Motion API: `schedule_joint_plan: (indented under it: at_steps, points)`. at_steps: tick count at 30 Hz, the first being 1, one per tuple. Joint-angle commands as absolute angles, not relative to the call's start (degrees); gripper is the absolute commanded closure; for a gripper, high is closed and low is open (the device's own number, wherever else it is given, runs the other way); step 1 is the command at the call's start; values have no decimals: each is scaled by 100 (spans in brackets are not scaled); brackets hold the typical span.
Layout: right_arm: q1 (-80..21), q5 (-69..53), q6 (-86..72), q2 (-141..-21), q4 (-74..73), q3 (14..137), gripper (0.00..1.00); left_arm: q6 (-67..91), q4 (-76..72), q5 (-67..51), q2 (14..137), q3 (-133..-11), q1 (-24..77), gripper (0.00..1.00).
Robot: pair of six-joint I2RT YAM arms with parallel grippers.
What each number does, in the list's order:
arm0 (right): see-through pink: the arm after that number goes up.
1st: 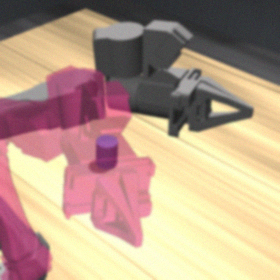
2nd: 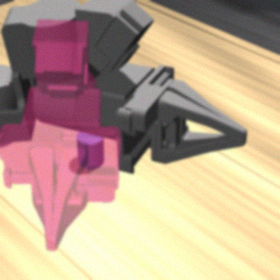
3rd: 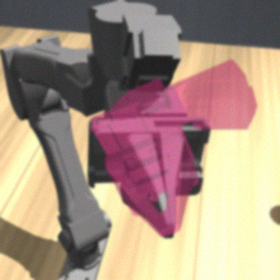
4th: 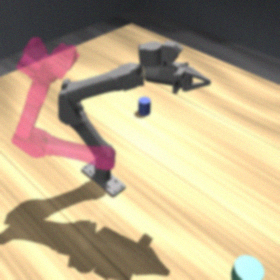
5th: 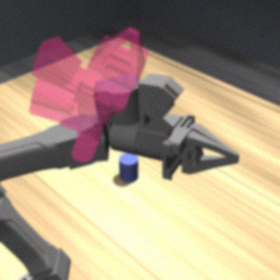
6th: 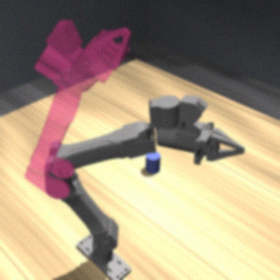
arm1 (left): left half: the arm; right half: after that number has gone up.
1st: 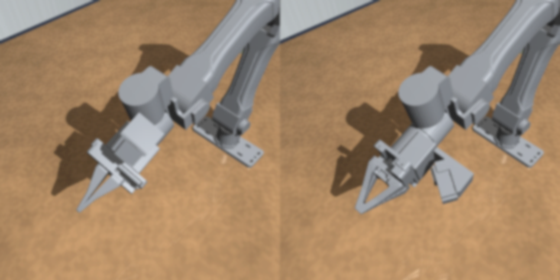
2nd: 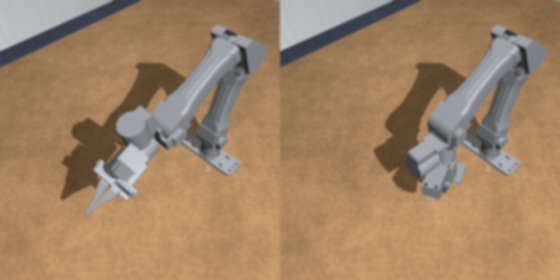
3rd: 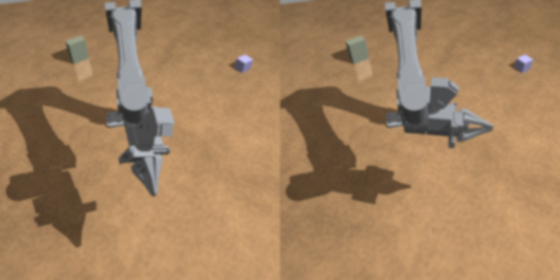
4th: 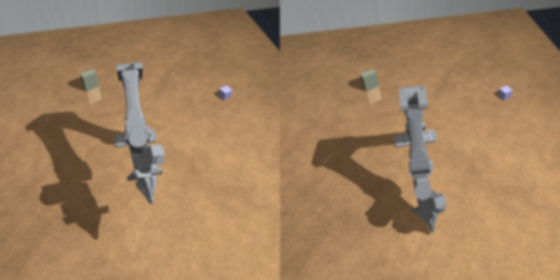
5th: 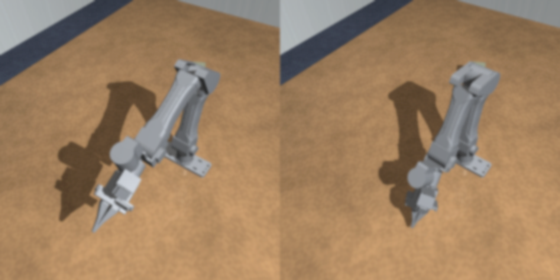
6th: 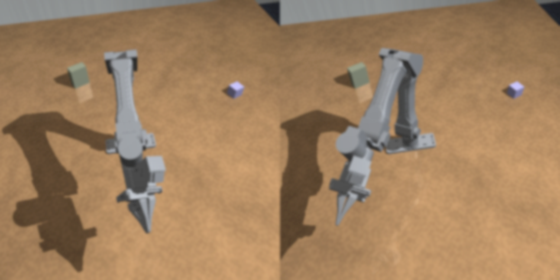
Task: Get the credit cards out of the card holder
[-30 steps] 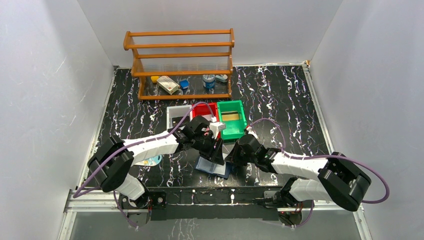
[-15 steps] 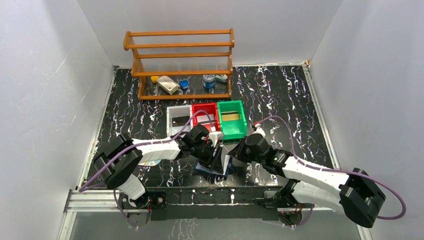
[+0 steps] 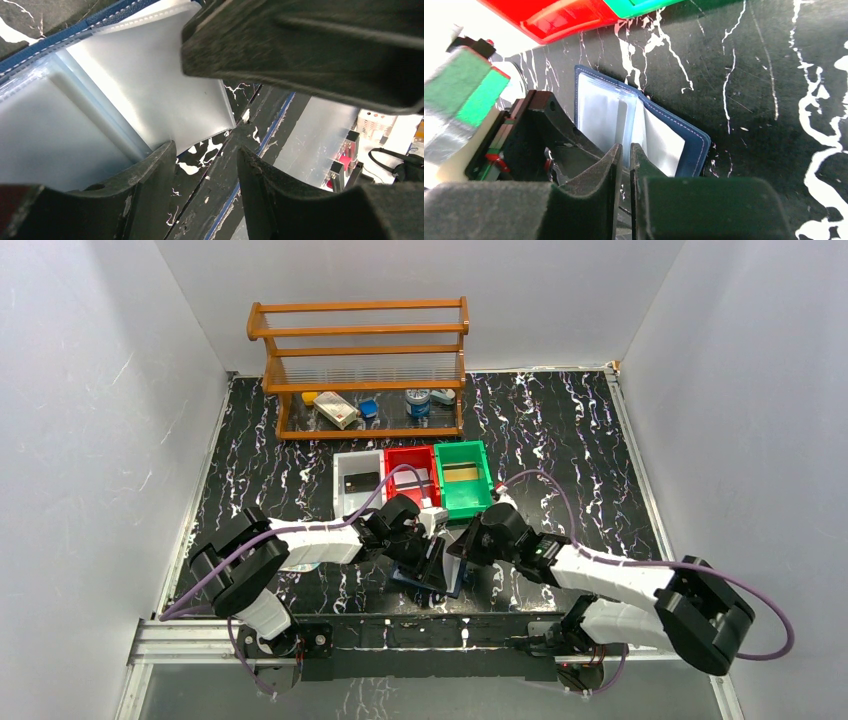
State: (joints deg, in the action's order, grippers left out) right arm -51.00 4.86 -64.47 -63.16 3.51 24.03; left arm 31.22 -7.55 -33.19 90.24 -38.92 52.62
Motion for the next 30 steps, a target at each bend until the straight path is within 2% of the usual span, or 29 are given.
schedule_joint_plan:
  at_steps: [1,9,15,19,30]
  points:
    - [-5080,77,-6322,-6715,908,2674,81,3100,-818,-3247,8968,-3847,5282,53]
    - [-5080,410,-6501,-7061,309,2496,82,2985,-448,-2885,8550,-3921,5288,53]
    - [-5080,204,-6484,-7315,767,2229,82,2521,980,-1160,7413,-4417,5289,40]
    - [-5080,191,-6332,-7464,634,2355,82,2315,1479,-383,7392,-4655,5278,33]
    - [-5077,195,-6319,-7453,721,2262,82,2302,1340,-611,8255,-4714,5276,32]
